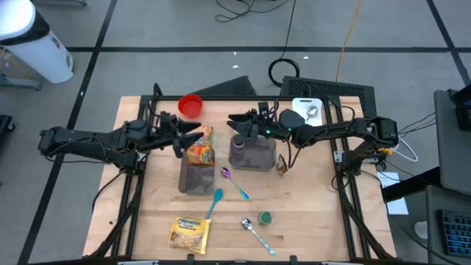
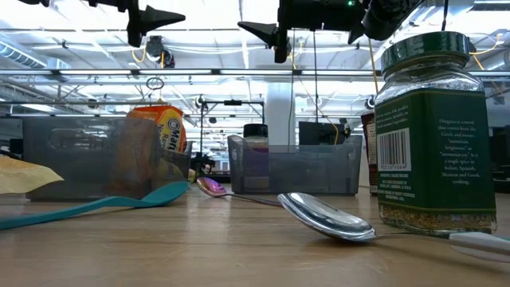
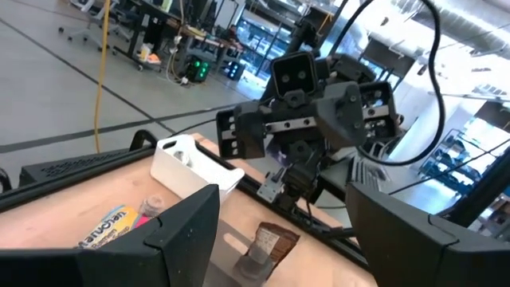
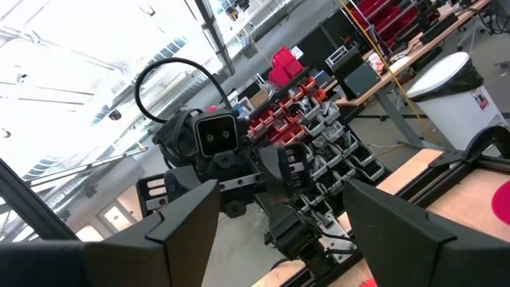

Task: Pick & Place Food Item
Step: Put the orange spice bag into the right black bin

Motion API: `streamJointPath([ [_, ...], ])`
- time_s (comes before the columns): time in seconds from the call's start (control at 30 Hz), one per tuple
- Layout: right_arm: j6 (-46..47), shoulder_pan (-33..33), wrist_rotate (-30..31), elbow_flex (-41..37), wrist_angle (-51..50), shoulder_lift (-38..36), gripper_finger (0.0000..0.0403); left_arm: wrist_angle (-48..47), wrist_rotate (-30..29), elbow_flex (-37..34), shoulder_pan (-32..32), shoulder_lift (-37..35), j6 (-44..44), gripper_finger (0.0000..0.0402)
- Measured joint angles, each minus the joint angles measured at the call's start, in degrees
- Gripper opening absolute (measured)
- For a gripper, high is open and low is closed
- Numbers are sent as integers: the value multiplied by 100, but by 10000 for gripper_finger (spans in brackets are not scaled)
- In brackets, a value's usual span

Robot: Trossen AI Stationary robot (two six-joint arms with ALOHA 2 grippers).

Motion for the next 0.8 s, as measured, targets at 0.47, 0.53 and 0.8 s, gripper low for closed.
streamJointPath([
  [0.47,-1,0,0,0,-1,0,261,-28,-44,0,0,0,172,278],
  [0.53,-1,0,0,0,0,0,262,-26,-44,0,0,0,171,278],
  [0.8,1,0,0,0,2,0,261,-17,-47,0,0,0,-29,278],
])
